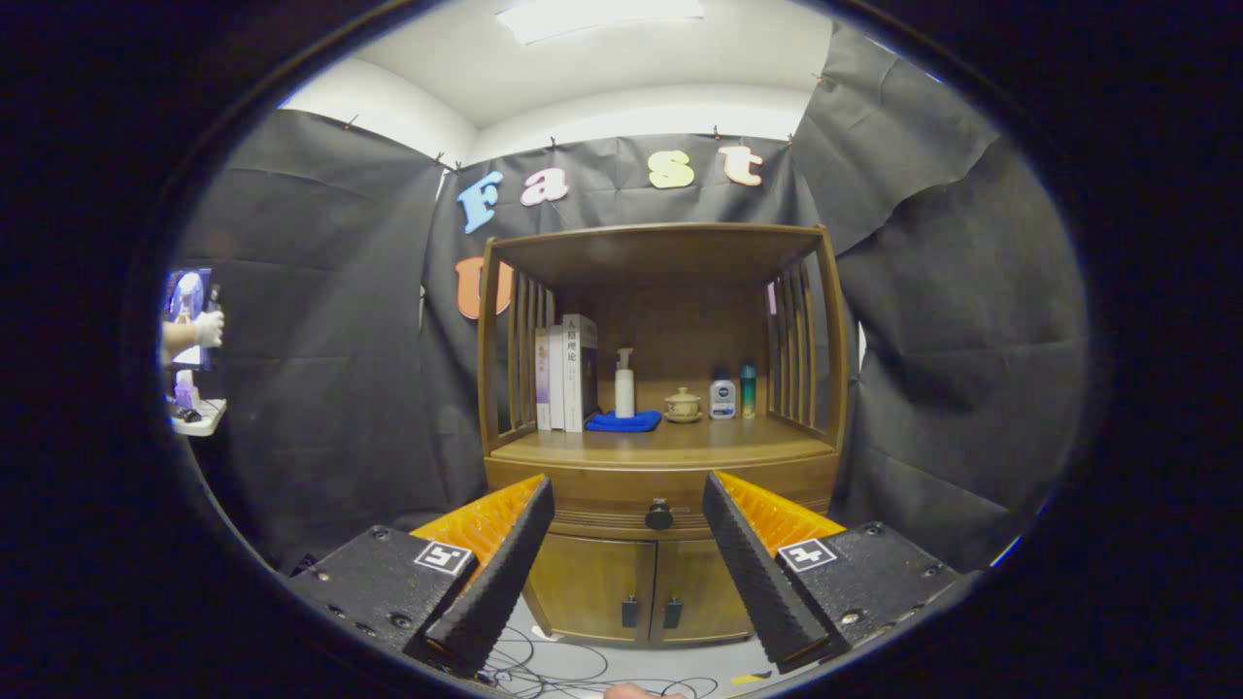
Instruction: Pull open the drawer, take out the items inside it, and place them on the countertop above the cabinet.
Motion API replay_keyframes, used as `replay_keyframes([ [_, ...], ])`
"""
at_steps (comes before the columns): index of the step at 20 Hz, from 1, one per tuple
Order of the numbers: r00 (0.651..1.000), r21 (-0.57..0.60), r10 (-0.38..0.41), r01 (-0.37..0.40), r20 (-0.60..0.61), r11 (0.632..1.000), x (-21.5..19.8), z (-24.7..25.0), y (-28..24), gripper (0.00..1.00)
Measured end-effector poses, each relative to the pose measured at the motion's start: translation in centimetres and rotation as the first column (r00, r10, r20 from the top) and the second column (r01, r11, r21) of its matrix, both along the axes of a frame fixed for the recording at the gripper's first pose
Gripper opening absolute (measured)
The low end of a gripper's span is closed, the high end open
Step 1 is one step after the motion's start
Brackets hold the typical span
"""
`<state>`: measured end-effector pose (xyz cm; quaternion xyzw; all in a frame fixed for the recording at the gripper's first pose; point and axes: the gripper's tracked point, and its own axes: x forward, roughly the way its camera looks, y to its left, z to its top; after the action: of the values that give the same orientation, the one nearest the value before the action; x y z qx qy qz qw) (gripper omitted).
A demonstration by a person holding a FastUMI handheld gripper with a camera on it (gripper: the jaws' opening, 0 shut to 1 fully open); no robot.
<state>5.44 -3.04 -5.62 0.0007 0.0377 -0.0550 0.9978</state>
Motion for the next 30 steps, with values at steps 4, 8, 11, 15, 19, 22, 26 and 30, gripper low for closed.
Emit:
replay_keyframes([
  [4,1.000,0.000,0.005,-0.005,-0.013,1.000,2.8,-1.4,-0.7,0.99],
  [8,0.998,0.019,-0.005,0.006,-0.062,1.000,6.4,-4.4,-2.1,1.00],
  [11,0.995,0.013,-0.030,0.031,-0.092,0.999,9.5,-6.5,-3.4,0.99],
  [15,0.989,0.096,-0.038,0.052,-0.146,0.994,13.5,-9.6,-4.4,0.99],
  [19,0.977,0.067,-0.065,0.080,-0.204,0.995,17.1,-12.2,-6.3,0.99],
  [22,0.970,0.082,-0.067,0.088,-0.232,0.993,19.2,-13.7,-6.8,0.94],
  [26,0.961,0.043,-0.084,0.098,-0.263,0.994,21.2,-15.5,-7.1,0.80],
  [30,0.952,0.021,-0.111,0.123,-0.285,0.992,22.2,-16.6,-6.8,0.68],
])
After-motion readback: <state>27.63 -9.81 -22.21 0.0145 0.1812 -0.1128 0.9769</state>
